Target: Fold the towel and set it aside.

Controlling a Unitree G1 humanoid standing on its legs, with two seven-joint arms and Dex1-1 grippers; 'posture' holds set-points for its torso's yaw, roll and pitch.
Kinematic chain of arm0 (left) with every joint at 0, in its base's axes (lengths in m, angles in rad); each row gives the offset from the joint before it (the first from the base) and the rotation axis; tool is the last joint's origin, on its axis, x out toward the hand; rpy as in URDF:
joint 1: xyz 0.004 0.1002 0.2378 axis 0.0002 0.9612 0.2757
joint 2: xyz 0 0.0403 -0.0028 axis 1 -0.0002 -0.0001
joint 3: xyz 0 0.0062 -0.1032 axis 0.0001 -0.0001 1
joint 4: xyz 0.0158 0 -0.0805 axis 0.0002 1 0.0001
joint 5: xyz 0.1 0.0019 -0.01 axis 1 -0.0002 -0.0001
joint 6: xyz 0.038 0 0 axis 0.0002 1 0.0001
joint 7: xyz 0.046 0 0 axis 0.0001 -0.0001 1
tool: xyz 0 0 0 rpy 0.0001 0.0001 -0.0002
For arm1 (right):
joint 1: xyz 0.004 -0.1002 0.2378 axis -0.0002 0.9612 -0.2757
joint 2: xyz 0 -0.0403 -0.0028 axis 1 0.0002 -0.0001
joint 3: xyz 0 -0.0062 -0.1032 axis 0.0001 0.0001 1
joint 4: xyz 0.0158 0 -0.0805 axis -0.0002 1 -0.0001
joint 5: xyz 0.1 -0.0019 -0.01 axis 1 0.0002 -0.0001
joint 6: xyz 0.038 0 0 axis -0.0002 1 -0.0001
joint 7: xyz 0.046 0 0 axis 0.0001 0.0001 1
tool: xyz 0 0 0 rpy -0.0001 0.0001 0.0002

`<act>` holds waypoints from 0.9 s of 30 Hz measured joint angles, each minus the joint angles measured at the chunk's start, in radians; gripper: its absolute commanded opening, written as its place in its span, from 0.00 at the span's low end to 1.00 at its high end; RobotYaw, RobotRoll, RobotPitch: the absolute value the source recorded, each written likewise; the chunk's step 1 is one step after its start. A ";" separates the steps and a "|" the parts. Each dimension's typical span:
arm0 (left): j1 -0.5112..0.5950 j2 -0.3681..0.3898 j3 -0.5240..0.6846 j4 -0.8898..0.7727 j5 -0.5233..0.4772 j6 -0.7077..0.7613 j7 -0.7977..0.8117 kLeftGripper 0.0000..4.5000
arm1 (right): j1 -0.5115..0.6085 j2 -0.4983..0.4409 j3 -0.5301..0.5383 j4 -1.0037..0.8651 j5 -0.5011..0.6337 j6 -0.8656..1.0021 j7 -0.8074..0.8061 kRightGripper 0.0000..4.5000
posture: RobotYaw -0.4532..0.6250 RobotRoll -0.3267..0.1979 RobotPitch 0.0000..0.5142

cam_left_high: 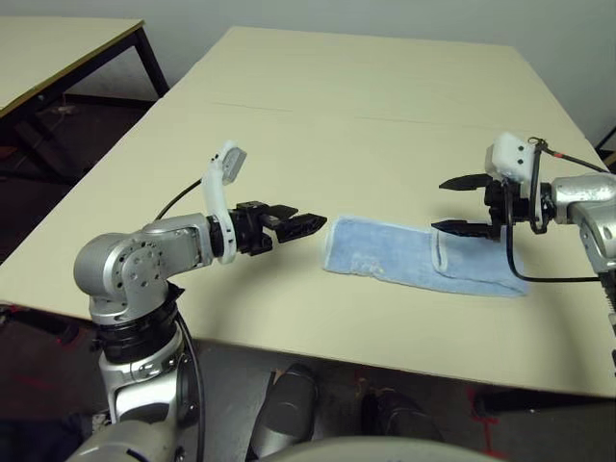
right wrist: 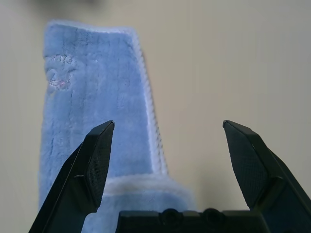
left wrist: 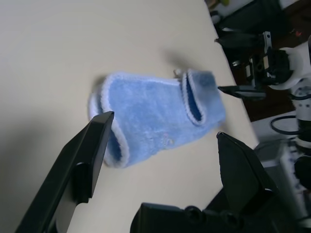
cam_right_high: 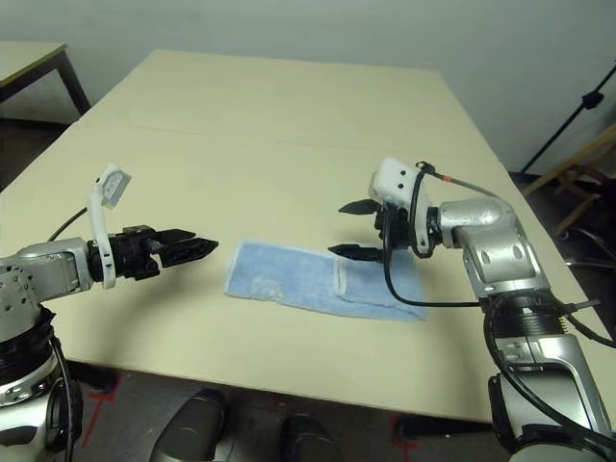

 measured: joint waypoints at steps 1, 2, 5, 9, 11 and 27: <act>0.011 -0.011 -0.001 0.020 -0.028 0.000 0.036 0.99 | -0.008 0.000 0.000 0.002 -0.002 -0.023 0.005 1.00 | 0.69 0.62 0.27; 0.018 -0.014 -0.001 0.050 -0.058 0.000 0.076 0.99 | -0.014 -0.001 0.000 0.004 -0.003 -0.047 0.012 1.00 | 0.69 0.62 0.27; 0.006 -0.019 0.006 0.139 -0.138 0.001 0.173 0.99 | -0.008 -0.038 0.000 0.006 -0.003 -0.093 0.055 1.00 | 0.67 0.62 0.28; -0.023 -0.009 -0.006 0.232 -0.204 0.001 0.276 0.99 | 0.024 -0.107 -0.008 0.031 -0.004 -0.114 0.096 1.00 | 0.64 0.62 0.29; -0.030 -0.012 -0.012 0.285 -0.249 0.002 0.336 0.99 | 0.041 -0.126 -0.018 0.053 -0.005 -0.122 0.096 1.00 | 0.63 0.62 0.29; -0.074 -0.044 -0.165 0.434 -0.423 0.003 0.517 0.99 | 0.154 -0.198 -0.079 -0.064 0.042 -0.041 0.133 1.00 | 0.59 0.62 0.29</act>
